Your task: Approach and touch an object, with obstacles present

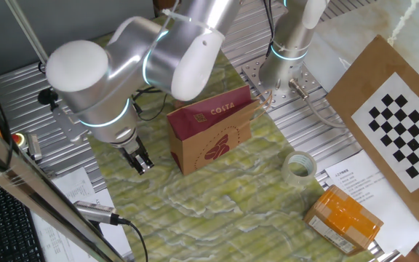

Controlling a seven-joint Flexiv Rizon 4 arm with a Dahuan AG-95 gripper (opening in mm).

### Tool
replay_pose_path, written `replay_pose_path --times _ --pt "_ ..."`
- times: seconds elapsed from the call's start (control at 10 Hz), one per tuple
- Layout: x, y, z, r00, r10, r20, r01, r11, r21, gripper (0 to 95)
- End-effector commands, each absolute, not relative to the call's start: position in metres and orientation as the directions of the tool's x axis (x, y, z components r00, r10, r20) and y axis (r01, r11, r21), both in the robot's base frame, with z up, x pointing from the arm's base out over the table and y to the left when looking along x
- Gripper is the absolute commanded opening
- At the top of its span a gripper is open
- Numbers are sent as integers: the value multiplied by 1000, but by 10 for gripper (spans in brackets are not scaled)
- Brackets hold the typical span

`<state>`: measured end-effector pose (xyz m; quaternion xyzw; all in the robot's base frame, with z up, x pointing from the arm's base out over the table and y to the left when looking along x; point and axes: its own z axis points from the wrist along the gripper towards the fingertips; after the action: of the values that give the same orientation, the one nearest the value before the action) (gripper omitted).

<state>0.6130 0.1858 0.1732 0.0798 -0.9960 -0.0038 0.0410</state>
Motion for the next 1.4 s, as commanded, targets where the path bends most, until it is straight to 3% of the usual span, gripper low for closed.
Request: replay_pose_path --times 0.1,0.5,0.6,0.8,1.4 --pt "613 186 173 -982 -169 78 -168 986 18 0" --pt "618 179 170 -969 -242 53 -239 969 60 0" --pt "618 179 170 -964 -260 58 -258 965 36 0" --pt "618 179 170 -951 -309 -13 -309 949 61 0" --pt "583 251 149 -987 -157 -22 -157 986 48 0"
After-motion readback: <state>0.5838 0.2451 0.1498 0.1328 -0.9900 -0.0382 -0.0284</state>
